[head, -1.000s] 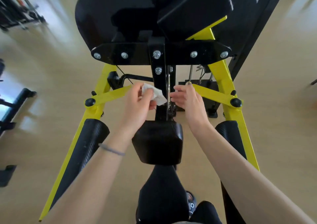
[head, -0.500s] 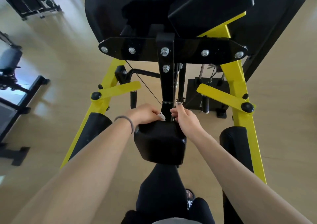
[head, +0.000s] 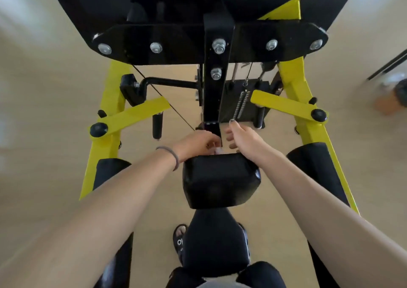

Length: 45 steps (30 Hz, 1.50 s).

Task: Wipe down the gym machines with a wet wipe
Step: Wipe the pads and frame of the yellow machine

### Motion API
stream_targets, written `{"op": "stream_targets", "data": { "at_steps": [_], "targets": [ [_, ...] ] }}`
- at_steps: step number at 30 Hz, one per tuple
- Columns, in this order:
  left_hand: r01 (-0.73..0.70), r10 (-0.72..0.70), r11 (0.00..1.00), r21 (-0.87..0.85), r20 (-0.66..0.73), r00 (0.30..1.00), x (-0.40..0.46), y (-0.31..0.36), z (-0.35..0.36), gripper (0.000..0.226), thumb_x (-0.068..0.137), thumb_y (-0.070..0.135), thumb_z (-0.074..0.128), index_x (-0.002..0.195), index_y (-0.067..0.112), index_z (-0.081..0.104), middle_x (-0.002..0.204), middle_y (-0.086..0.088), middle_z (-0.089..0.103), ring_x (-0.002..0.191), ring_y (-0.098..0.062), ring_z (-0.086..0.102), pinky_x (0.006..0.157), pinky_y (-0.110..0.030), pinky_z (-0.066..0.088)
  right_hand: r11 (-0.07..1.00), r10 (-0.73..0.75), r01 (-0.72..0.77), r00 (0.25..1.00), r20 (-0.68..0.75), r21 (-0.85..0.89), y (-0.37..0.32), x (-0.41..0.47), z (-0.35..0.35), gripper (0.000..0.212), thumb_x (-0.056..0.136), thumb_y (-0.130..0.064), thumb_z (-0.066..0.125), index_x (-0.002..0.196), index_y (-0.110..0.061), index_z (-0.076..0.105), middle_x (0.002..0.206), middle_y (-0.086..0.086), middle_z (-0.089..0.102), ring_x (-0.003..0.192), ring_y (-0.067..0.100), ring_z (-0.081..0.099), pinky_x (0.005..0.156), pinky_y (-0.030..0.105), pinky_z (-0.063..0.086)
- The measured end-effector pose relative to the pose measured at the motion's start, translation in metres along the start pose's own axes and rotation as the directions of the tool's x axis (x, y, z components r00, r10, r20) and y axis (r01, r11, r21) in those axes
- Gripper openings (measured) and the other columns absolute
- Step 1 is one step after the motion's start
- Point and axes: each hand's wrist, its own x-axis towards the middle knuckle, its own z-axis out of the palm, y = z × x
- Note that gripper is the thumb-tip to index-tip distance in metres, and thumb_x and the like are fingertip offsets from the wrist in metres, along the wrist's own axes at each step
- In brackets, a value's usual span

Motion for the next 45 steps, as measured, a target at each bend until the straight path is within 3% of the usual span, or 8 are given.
{"op": "stream_targets", "data": {
  "at_steps": [7, 13, 17, 22, 27, 33, 39, 45],
  "targets": [
    [-0.161, 0.182, 0.977, 0.141, -0.148, 0.972, 0.003, -0.025, 0.002, 0.012, 0.091, 0.012, 0.058, 0.098, 0.019, 0.065, 0.098, -0.002, 0.055, 0.082, -0.020, 0.056, 0.072, -0.035, 0.049, 0.997, 0.020, -0.017, 0.999, 0.037, -0.079, 0.001, -0.001, -0.001, 0.052, 0.103, -0.052, 0.029, 0.100, -0.017, 0.068, 0.102, 0.010, 0.071, 0.097, 0.031, 0.067, 0.095, 0.046, 0.051],
    [-0.261, 0.261, 0.962, 0.081, 0.009, 0.965, 0.014, -0.018, 0.008, 0.023, 0.087, 0.003, 0.066, 0.107, 0.010, 0.073, 0.104, 0.009, 0.052, 0.070, 0.002, 0.049, 0.066, -0.003, 0.032, 0.994, 0.071, -0.056, 0.986, 0.153, -0.098, 0.000, -0.002, -0.007, 0.055, 0.100, -0.057, 0.029, 0.109, -0.020, 0.069, 0.107, 0.007, 0.070, 0.102, 0.026, 0.065, 0.102, 0.045, 0.048],
    [-0.291, 0.290, 0.950, 0.112, 0.026, 0.957, 0.016, -0.022, 0.010, 0.003, 0.089, 0.015, 0.065, 0.089, 0.017, 0.067, 0.093, 0.011, 0.050, 0.070, 0.000, 0.048, 0.064, -0.009, 0.033, 0.994, 0.067, -0.048, 0.980, 0.187, -0.102, -0.001, 0.001, -0.009, 0.054, 0.104, -0.052, 0.029, 0.122, -0.015, 0.064, 0.116, 0.011, 0.067, 0.108, 0.027, 0.062, 0.101, 0.041, 0.047],
    [-0.007, -0.013, 0.999, -0.045, -0.424, 0.905, 0.032, -0.058, -0.002, 0.035, 0.090, 0.039, 0.059, 0.064, 0.022, 0.045, 0.078, 0.001, 0.051, 0.068, -0.020, 0.052, 0.062, -0.033, 0.042, 0.996, 0.079, -0.070, 0.979, 0.187, -0.054, 0.002, 0.004, -0.007, 0.055, 0.104, -0.053, 0.030, 0.126, -0.013, 0.061, 0.129, 0.009, 0.065, 0.117, 0.023, 0.060, 0.102, 0.040, 0.043],
    [-0.170, 0.165, 0.985, -0.007, -0.212, 0.963, 0.019, -0.037, 0.017, 0.011, 0.088, 0.015, 0.068, 0.079, 0.013, 0.063, 0.088, 0.002, 0.057, 0.076, -0.015, 0.055, 0.070, -0.034, 0.050, 0.990, -0.096, 0.098, 0.995, 0.023, -0.102, -0.007, -0.011, -0.011, 0.045, 0.108, -0.040, 0.032, 0.097, -0.009, 0.062, 0.086, 0.004, 0.062, 0.081, 0.022, 0.057, 0.065, 0.032, 0.041],
    [0.033, -0.102, 0.990, -0.136, -0.539, 0.836, 0.041, -0.056, 0.010, 0.022, 0.086, 0.013, 0.068, 0.070, 0.019, 0.054, 0.079, 0.002, 0.056, 0.071, -0.016, 0.052, 0.064, -0.031, 0.042, 0.761, -0.498, 0.332, 0.849, -0.175, -0.558, -0.010, -0.048, 0.012, 0.041, 0.107, -0.039, 0.026, 0.082, -0.022, 0.054, 0.077, -0.006, 0.052, 0.070, 0.021, 0.050, 0.061, 0.036, 0.037],
    [-0.152, 0.079, 0.980, -0.130, -0.447, 0.891, 0.040, -0.038, 0.025, 0.014, 0.090, 0.013, 0.066, 0.078, 0.006, 0.068, 0.092, 0.000, 0.062, 0.078, -0.014, 0.060, 0.067, -0.026, 0.048, 0.801, -0.378, 0.273, 0.921, -0.095, -0.533, -0.013, -0.049, 0.007, 0.032, 0.109, -0.026, 0.029, 0.094, -0.017, 0.056, 0.077, 0.000, 0.059, 0.071, 0.028, 0.055, 0.066, 0.043, 0.054],
    [0.113, -0.199, 0.979, -0.172, -0.648, 0.735, 0.048, -0.037, 0.029, 0.010, 0.089, 0.012, 0.066, 0.081, 0.008, 0.070, 0.081, 0.000, 0.059, 0.072, -0.016, 0.054, 0.060, -0.026, 0.039, 0.818, -0.370, 0.250, 0.918, -0.142, -0.518, -0.015, -0.047, 0.010, 0.042, 0.108, -0.032, 0.030, 0.072, -0.016, 0.045, 0.063, -0.002, 0.051, 0.058, 0.022, 0.050, 0.057, 0.036, 0.048]
  ]
}}
